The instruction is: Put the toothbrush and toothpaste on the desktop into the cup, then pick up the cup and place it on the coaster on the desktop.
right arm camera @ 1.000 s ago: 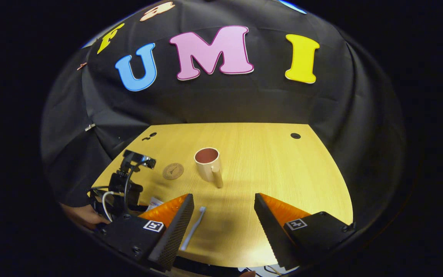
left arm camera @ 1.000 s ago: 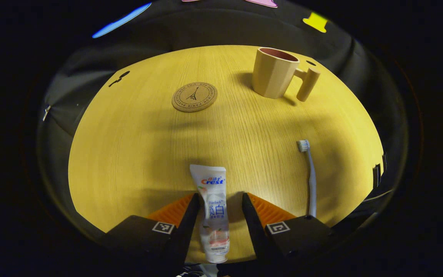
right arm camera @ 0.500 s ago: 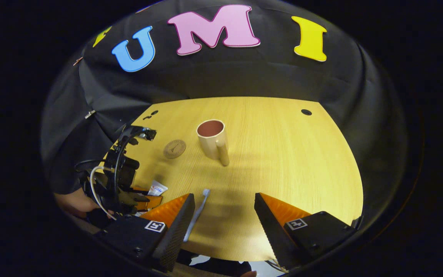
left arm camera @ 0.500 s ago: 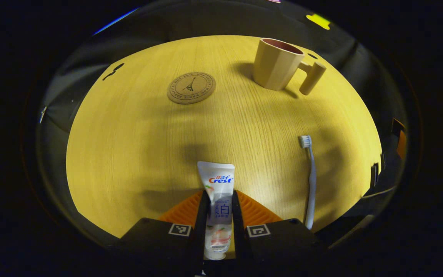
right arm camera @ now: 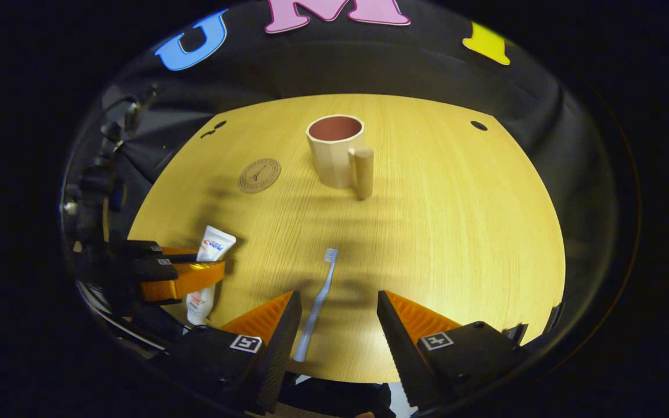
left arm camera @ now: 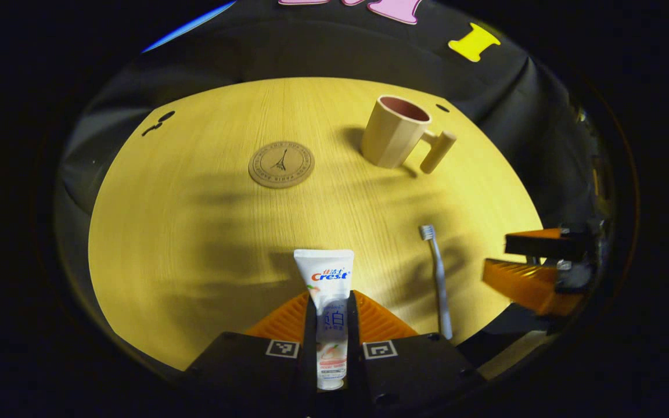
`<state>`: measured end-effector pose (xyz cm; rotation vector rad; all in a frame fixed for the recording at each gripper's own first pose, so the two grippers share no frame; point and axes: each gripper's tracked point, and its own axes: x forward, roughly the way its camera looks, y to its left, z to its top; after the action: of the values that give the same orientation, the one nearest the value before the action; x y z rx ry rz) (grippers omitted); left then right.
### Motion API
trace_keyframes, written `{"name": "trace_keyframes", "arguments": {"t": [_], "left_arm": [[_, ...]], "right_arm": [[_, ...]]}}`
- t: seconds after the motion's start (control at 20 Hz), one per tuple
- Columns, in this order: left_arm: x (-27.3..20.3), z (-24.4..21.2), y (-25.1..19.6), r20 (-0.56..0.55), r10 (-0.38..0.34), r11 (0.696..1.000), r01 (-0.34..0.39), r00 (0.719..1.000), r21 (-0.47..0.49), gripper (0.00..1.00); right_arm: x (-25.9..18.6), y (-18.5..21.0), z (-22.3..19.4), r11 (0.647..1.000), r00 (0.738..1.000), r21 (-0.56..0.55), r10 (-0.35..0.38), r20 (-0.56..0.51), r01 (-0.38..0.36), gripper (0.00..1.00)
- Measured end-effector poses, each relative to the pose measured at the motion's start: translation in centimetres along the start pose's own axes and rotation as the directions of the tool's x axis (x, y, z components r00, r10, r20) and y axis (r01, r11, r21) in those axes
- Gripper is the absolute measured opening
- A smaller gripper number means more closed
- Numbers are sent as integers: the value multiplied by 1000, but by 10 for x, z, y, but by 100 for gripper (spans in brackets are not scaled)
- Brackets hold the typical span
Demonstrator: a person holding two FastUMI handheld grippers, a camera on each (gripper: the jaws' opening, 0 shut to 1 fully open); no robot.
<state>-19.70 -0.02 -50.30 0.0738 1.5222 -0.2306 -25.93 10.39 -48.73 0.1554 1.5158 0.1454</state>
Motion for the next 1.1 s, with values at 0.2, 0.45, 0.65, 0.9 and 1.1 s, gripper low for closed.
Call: {"name": "trace_keyframes", "arguments": {"t": [0.2,0.45,0.65,0.9,1.1], "left_arm": [[-22,7,0,54,-41,998,44,998,-54,25],[-34,0,19,64,-30,995,35,997,-91,25],[-38,-4,29,65,-14,994,21,998,-107,25],[-40,-5,31,67,-8,994,16,998,-113,25],[-39,-4,27,72,-7,994,15,997,-109,25]], "right_arm": [[27,9,-16,1000,997,-7,-23,-76,23,81],[43,15,-27,998,988,-35,-59,-143,54,72],[56,14,-40,995,976,-64,-88,-197,77,64],[59,17,-40,997,972,-38,-77,-221,70,42],[59,17,-42,997,968,-21,-80,-239,77,19]]}}
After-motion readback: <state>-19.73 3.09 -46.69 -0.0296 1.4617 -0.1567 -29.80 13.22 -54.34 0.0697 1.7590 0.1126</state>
